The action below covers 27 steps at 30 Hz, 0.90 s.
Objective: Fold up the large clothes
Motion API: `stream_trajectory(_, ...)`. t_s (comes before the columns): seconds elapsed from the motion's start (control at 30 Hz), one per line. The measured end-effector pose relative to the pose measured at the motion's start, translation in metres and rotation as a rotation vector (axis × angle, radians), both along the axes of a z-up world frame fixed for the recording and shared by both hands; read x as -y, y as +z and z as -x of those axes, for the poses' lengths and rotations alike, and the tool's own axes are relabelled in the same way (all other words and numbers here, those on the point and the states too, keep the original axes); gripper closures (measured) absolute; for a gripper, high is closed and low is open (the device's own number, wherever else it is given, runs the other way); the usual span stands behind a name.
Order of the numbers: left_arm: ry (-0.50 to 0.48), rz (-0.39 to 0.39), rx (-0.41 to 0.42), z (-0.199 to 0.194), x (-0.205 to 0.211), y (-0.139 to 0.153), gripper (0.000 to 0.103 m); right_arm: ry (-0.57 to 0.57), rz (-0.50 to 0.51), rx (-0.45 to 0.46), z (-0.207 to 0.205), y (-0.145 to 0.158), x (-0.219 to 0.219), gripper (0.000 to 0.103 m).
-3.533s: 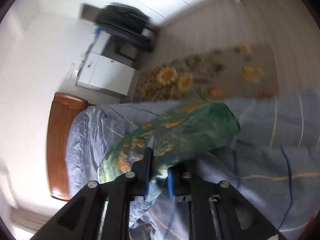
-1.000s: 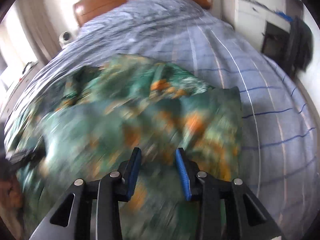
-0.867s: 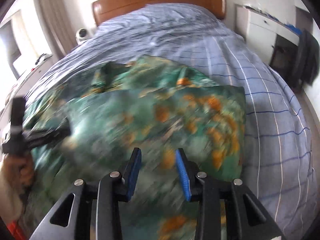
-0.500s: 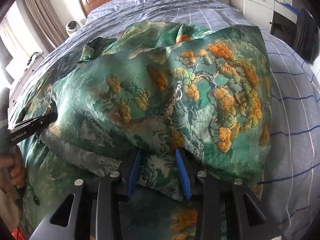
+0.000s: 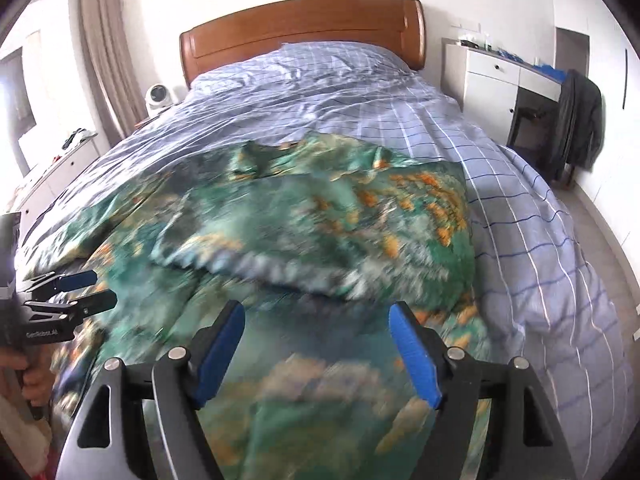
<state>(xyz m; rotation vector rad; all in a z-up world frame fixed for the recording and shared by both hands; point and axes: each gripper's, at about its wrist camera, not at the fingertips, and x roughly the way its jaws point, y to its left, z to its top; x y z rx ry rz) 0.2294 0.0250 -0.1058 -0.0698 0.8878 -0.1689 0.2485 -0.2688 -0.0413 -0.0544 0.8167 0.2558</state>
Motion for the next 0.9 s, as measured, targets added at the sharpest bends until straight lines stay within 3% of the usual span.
stream_trajectory(0.13, 0.035, -0.044, 0.031, 0.047, -0.014, 0.01, 0.011, 0.061, 0.01, 0.024, 0.039, 0.004, -0.024, 0.027)
stream_trajectory(0.27, 0.087, -0.027, 0.036, 0.075, -0.039, 0.018, 0.011, 0.103, -0.019, 0.036, 0.075, 0.002, -0.043, 0.027)
stream_trajectory(0.43, 0.177, -0.003, 0.049, 0.078, -0.069, 0.025, 0.01, 0.189, -0.003, 0.014, 0.1, -0.006, -0.07, 0.027)
stream_trajectory(0.57, 0.24, 0.039, 0.044, 0.078, -0.09, 0.023, 0.01, 0.213, 0.0, 0.008, 0.107, -0.008, -0.079, 0.027)
stream_trajectory(0.9, 0.325, 0.058, 0.033, 0.083, -0.117, 0.014, 0.01, 0.222, 0.017, 0.001, 0.112, -0.01, -0.083, 0.027)
